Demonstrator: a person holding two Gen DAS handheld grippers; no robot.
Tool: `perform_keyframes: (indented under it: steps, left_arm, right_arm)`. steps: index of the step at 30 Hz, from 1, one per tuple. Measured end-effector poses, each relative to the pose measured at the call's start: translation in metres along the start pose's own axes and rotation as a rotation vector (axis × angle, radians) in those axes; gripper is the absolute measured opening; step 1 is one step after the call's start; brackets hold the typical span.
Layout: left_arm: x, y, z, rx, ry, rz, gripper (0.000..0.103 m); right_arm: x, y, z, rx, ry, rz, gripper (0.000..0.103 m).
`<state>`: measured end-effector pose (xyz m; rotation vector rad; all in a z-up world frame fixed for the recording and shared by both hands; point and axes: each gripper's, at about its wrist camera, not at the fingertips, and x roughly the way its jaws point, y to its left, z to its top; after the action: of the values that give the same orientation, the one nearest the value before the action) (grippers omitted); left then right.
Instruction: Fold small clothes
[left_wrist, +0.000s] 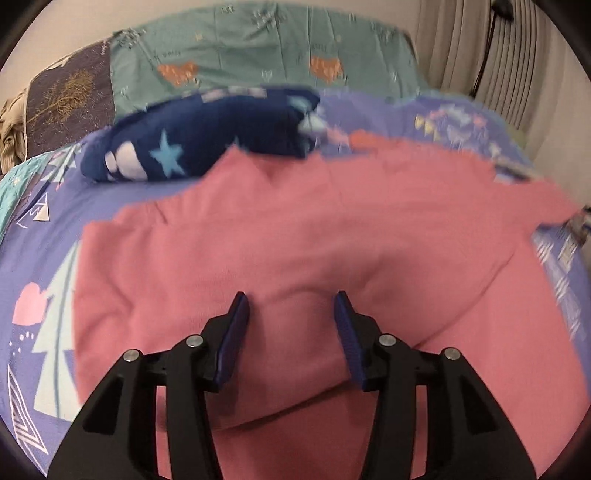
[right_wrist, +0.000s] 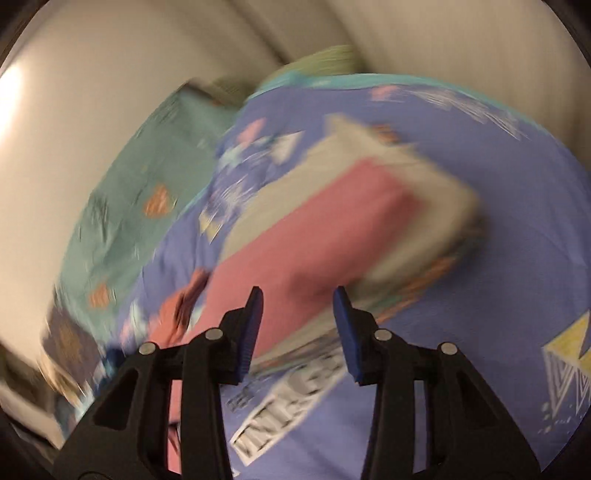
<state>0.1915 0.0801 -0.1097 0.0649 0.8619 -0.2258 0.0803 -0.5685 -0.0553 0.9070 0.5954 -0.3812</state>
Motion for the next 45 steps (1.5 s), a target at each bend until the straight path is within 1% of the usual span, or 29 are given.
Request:
perform_keyframes:
  steps: [3, 7, 8, 9, 10, 11, 12, 15, 16, 19, 20, 22, 23, 24, 26, 28, 29, 30, 31, 32, 34, 35, 36, 37, 38, 40, 42, 44, 45]
  left_arm:
    - [0.001, 0.000, 0.003, 0.001, 0.003, 0.007, 0.056]
    - [0.000, 0.001, -0.001, 0.005, -0.005, 0.012, 0.056]
    - [-0.001, 0.000, -0.002, 0.006, -0.006, 0.013, 0.056]
    - [-0.001, 0.000, -0.001, 0.006, -0.007, 0.014, 0.056]
    - [-0.001, 0.000, -0.002, 0.006, -0.007, 0.014, 0.056]
    - [-0.001, 0.000, -0.002, 0.007, -0.007, 0.014, 0.056]
    - [-0.001, 0.000, -0.002, 0.006, -0.007, 0.013, 0.056]
    - [-0.001, 0.000, -0.001, 0.004, -0.006, 0.010, 0.056]
    - [-0.002, -0.001, -0.001, 0.003, -0.006, 0.009, 0.057]
    - [-0.002, -0.001, -0.001, 0.000, -0.008, 0.006, 0.057]
    - [-0.002, 0.000, -0.001, -0.001, -0.008, 0.006, 0.057]
    - [-0.002, 0.000, -0.001, -0.003, -0.010, 0.004, 0.057]
    - [-0.002, 0.000, -0.001, -0.004, -0.010, 0.003, 0.057]
    - [-0.002, 0.001, -0.001, -0.007, -0.011, 0.000, 0.057]
    - [-0.002, 0.002, -0.001, -0.014, -0.013, -0.008, 0.057]
    - [-0.003, 0.004, -0.001, -0.023, -0.015, -0.018, 0.057]
    - [-0.003, 0.005, -0.001, -0.029, -0.016, -0.026, 0.057]
    - [-0.003, 0.006, -0.001, -0.035, -0.017, -0.033, 0.057]
    - [-0.003, 0.007, -0.001, -0.039, -0.018, -0.039, 0.057]
    - [-0.003, 0.008, -0.002, -0.046, -0.020, -0.048, 0.057]
    - [-0.004, 0.011, -0.002, -0.060, -0.022, -0.071, 0.058]
    - [-0.004, 0.013, -0.002, -0.069, -0.023, -0.088, 0.060]
    - [-0.004, 0.015, -0.002, -0.080, -0.023, -0.105, 0.060]
    - [-0.003, 0.017, -0.002, -0.089, -0.024, -0.119, 0.061]
    - [-0.004, 0.019, -0.002, -0.100, -0.027, -0.134, 0.061]
    - [-0.006, 0.024, -0.002, -0.125, -0.037, -0.165, 0.061]
    - [-0.012, 0.026, -0.002, -0.153, -0.052, -0.199, 0.061]
    - [-0.020, 0.026, -0.001, -0.197, -0.070, -0.311, 0.061]
    - [-0.024, 0.024, -0.001, -0.210, -0.078, -0.360, 0.061]
  right_arm:
    - [0.001, -0.012, 0.008, 0.036, -0.012, 0.012, 0.041]
    - [0.012, -0.016, 0.015, 0.064, 0.003, 0.005, 0.041]
    - [0.014, -0.015, 0.015, 0.072, 0.003, 0.004, 0.037]
    - [0.015, -0.014, 0.016, 0.073, 0.001, 0.003, 0.020]
    - [0.015, -0.013, 0.016, 0.076, -0.007, -0.002, 0.010]
    - [0.013, -0.013, 0.016, 0.083, -0.027, 0.003, 0.007]
    - [0.007, -0.009, 0.013, 0.081, -0.060, 0.012, 0.007]
    - [-0.007, 0.007, 0.011, 0.033, -0.108, 0.014, 0.007]
    - [-0.009, 0.019, 0.008, 0.009, -0.112, 0.033, 0.007]
    - [-0.013, 0.065, -0.004, -0.063, -0.088, 0.150, 0.007]
    - [-0.013, 0.086, -0.013, -0.097, -0.072, 0.199, 0.007]
    - [-0.013, 0.147, -0.048, -0.224, -0.011, 0.330, 0.006]
    - [-0.012, 0.168, -0.062, -0.272, 0.011, 0.371, 0.006]
    - [-0.010, 0.202, -0.091, -0.353, 0.059, 0.440, 0.006]
    - [0.000, 0.251, -0.148, -0.475, 0.177, 0.554, 0.006]
    - [0.014, 0.279, -0.196, -0.556, 0.281, 0.612, 0.006]
    - [0.021, 0.290, -0.222, -0.604, 0.330, 0.623, 0.006]
    - [0.033, 0.298, -0.254, -0.670, 0.378, 0.610, 0.006]
    - [0.043, 0.301, -0.277, -0.713, 0.416, 0.586, 0.006]
    - [0.052, 0.302, -0.292, -0.735, 0.450, 0.566, 0.007]
    - [0.078, 0.291, -0.323, -0.756, 0.573, 0.517, 0.008]
    - [0.084, 0.285, -0.329, -0.757, 0.603, 0.501, 0.011]
    - [0.087, 0.277, -0.338, -0.757, 0.637, 0.483, 0.011]
    - [0.085, 0.270, -0.345, -0.755, 0.650, 0.479, 0.012]
    - [0.086, 0.265, -0.342, -0.752, 0.657, 0.479, 0.012]
    - [0.082, 0.258, -0.335, -0.737, 0.650, 0.494, 0.013]
    - [0.077, 0.255, -0.325, -0.719, 0.624, 0.510, 0.020]
    - [0.077, 0.256, -0.322, -0.709, 0.603, 0.509, 0.026]
    - [0.079, 0.256, -0.320, -0.707, 0.595, 0.498, 0.027]
